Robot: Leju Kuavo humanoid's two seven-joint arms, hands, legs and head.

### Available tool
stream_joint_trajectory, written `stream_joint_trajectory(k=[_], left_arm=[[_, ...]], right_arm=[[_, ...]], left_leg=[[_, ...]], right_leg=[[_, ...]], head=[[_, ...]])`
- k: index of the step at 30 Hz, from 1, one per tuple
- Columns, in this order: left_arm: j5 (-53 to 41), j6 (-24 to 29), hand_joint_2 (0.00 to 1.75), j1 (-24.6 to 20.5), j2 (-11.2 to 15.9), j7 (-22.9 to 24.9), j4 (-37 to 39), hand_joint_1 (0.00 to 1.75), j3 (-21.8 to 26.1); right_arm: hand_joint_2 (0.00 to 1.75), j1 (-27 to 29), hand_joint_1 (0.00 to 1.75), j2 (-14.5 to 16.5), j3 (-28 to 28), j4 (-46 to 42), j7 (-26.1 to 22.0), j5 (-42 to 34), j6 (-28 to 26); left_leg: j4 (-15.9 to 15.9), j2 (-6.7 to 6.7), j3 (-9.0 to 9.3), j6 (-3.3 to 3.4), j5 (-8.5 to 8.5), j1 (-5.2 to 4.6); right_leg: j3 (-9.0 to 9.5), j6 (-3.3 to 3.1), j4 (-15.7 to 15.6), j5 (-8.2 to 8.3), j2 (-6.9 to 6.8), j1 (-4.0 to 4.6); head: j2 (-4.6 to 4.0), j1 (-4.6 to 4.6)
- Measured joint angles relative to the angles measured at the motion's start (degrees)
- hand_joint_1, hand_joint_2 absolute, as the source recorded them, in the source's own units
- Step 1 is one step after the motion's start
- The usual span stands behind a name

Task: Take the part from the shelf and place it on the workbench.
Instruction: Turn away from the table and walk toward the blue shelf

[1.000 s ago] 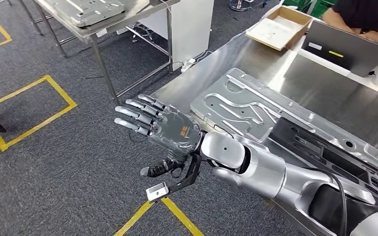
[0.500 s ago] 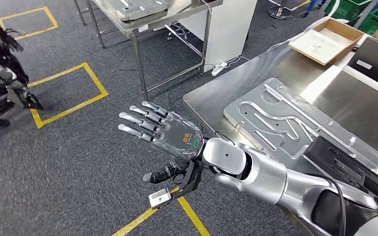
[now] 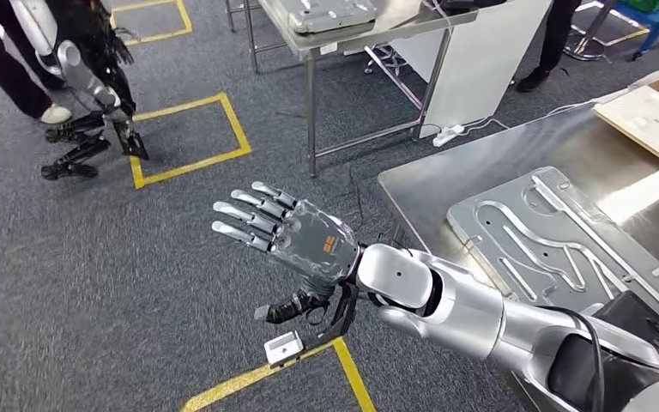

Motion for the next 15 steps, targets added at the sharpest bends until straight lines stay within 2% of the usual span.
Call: stream_joint_trajectory(k=[2, 3, 4, 6, 7, 8, 9, 10, 11, 12, 13, 14, 15], left_arm=[[0.0, 0.0, 0.00, 0.0, 0.0, 0.0, 0.0, 0.00, 0.0], [0.0, 0.0, 0.00, 0.1, 0.0, 0.0, 0.0, 0.00, 0.0], [0.0, 0.0, 0.00, 0.0, 0.0, 0.0, 0.0, 0.00, 0.0], [0.0, 0.0, 0.00, 0.0, 0.0, 0.0, 0.0, 0.00, 0.0], [0.0, 0.0, 0.00, -0.1, 0.1, 0.0, 0.0, 0.00, 0.0], [0.0, 0.0, 0.00, -0.1, 0.1, 0.0, 0.0, 0.00, 0.0], [0.0, 0.0, 0.00, -0.1, 0.1, 0.0, 0.0, 0.00, 0.0], [0.0, 0.0, 0.00, -0.1, 0.1, 0.0, 0.0, 0.00, 0.0], [0.0, 0.0, 0.00, -0.1, 0.2, 0.0, 0.0, 0.00, 0.0], [0.0, 0.0, 0.00, -0.1, 0.1, 0.0, 0.0, 0.00, 0.0], [0.0, 0.0, 0.00, -0.1, 0.1, 0.0, 0.0, 0.00, 0.0], [0.0, 0.0, 0.00, -0.2, 0.1, 0.0, 0.1, 0.00, 0.0], [0.0, 0.0, 0.00, -0.2, 0.1, 0.0, 0.1, 0.00, 0.0]], right_arm=[[0.00, 0.0, 0.00, 0.0, 0.0, 0.0, 0.0, 0.0, 0.0], [0.00, 0.0, 0.00, 0.0, 0.0, -0.1, 0.0, 0.0, 0.0], [0.00, 0.0, 0.00, -0.1, 0.0, -0.1, 0.0, 0.0, 0.0], [0.00, 0.1, 0.00, -0.2, 0.0, -0.1, 0.0, 0.0, 0.0], [0.00, 0.3, 0.00, -0.3, 0.0, -0.1, 0.0, 0.0, -0.1], [0.00, 0.5, 0.00, -0.4, 0.0, -0.1, 0.0, 0.0, 0.0], [0.00, 0.7, 0.00, -0.5, 0.0, -0.1, 0.0, 0.0, 0.0], [0.00, 0.8, 0.00, -0.5, 0.0, -0.1, 0.0, 0.0, -0.1], [0.00, 0.8, 0.00, -0.5, 0.0, -0.1, 0.0, 0.0, -0.1], [0.00, 0.8, 0.00, -0.5, 0.0, -0.1, 0.0, 0.0, -0.1], [0.00, 0.8, 0.00, -0.6, 0.0, -0.1, 0.0, 0.0, -0.1], [0.00, 0.8, 0.00, -0.6, 0.0, -0.1, 0.0, 0.0, -0.1], [0.00, 0.7, 0.00, -0.6, 0.0, -0.1, 0.0, 0.0, -0.1]], left_leg=[[-0.1, -1.31, -0.05, 0.92, 0.10, -0.21], [-0.3, -1.90, 0.03, 1.30, 0.20, -0.17], [-0.5, -2.43, 0.15, 1.69, 0.33, -0.12], [-0.8, -3.47, 0.27, 2.21, 0.52, -0.02], [-0.8, -4.07, 0.22, 2.34, 0.55, -0.07], [-0.8, -4.80, 0.17, 2.39, 0.56, -0.15], [-0.7, -5.58, 0.15, 2.40, 0.57, -0.23], [-0.6, -6.37, 0.16, 2.40, 0.57, -0.29], [-0.6, -7.15, 0.20, 2.38, 0.56, -0.31], [-0.5, -7.89, 0.22, 2.35, 0.54, -0.29], [-0.4, -8.59, 0.13, 2.23, 0.55, -0.31], [-0.3, -9.28, -0.06, 2.01, 0.62, -0.24], [-0.2, -9.92, -0.31, 1.72, 0.73, -0.10]], right_leg=[[0.21, 0.65, 0.0, -0.22, -0.73, -0.03], [0.28, 0.98, 0.3, -0.62, -0.06, -0.21], [-0.04, 1.25, 1.3, -1.49, 1.23, -0.42], [-2.49, 1.44, 6.7, -4.69, 4.51, -0.69], [-4.53, 1.44, 10.6, -6.46, 5.35, -0.71], [-6.43, 1.42, 14.1, -7.57, 5.71, -0.69], [-7.67, 1.36, 16.1, -7.66, 5.87, -0.66], [-7.86, 1.24, 15.8, -6.57, 6.00, -0.64], [-6.95, 1.05, 13.4, -4.53, 6.34, -0.64], [-5.31, 0.81, 9.4, -2.19, 7.31, -0.64], [-3.72, 0.57, 5.7, -0.51, 8.94, -0.70], [-2.56, 0.43, 2.8, 0.54, 10.28, -0.71], [-1.97, 0.33, 1.2, 0.90, 11.25, -0.66]], head=[[0.00, 0.03], [0.00, 0.04], [0.00, 0.04], [0.00, 0.05], [0.00, 0.04], [0.00, 0.04], [0.00, 0.04], [0.00, 0.04], [0.00, 0.05], [0.00, 0.05], [0.00, 0.04], [0.00, 0.05], [0.00, 0.05]])
